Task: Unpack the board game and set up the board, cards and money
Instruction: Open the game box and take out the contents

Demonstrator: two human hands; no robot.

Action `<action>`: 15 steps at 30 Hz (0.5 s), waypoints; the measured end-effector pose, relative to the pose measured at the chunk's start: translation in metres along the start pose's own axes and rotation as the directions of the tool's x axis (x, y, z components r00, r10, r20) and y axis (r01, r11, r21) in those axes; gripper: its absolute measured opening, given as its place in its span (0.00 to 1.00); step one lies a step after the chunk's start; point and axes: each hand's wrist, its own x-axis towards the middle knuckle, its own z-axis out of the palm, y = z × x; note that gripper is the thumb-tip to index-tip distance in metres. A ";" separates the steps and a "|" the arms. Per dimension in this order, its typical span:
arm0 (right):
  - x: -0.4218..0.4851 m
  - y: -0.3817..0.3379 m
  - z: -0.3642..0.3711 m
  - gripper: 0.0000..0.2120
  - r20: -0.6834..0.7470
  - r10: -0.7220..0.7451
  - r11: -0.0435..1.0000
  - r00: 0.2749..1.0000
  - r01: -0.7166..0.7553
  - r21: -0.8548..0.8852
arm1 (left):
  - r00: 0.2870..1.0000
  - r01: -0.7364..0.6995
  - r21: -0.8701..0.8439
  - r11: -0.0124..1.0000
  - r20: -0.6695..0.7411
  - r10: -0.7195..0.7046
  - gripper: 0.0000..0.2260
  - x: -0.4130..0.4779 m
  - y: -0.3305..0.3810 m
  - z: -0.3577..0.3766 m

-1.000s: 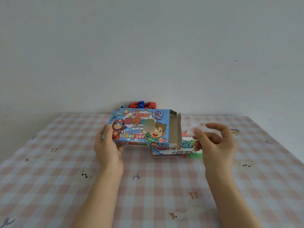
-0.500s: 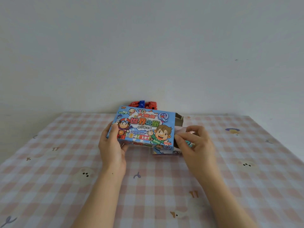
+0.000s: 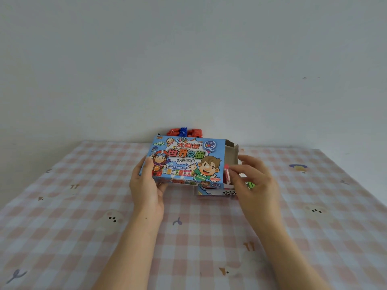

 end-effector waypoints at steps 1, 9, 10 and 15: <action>0.000 0.002 0.000 0.08 0.019 0.010 1.000 1.000 -0.009 -0.012 | 1.000 -0.002 0.004 1.000 0.000 0.002 0.14 0.000 0.000 0.000; 0.000 -0.011 -0.004 0.09 -0.070 0.063 0.994 0.996 -0.056 0.092 | 0.999 0.006 0.010 1.000 -0.038 -0.006 0.14 0.001 -0.001 0.000; 0.000 -0.014 -0.006 0.10 -0.074 0.088 0.986 0.993 -0.076 0.147 | 0.999 0.004 0.008 1.000 -0.044 -0.004 0.14 0.001 0.000 0.000; -0.004 -0.017 -0.004 0.08 0.055 0.068 0.994 0.996 -0.072 0.077 | 0.999 0.002 0.014 1.000 -0.047 -0.002 0.13 0.001 0.000 -0.001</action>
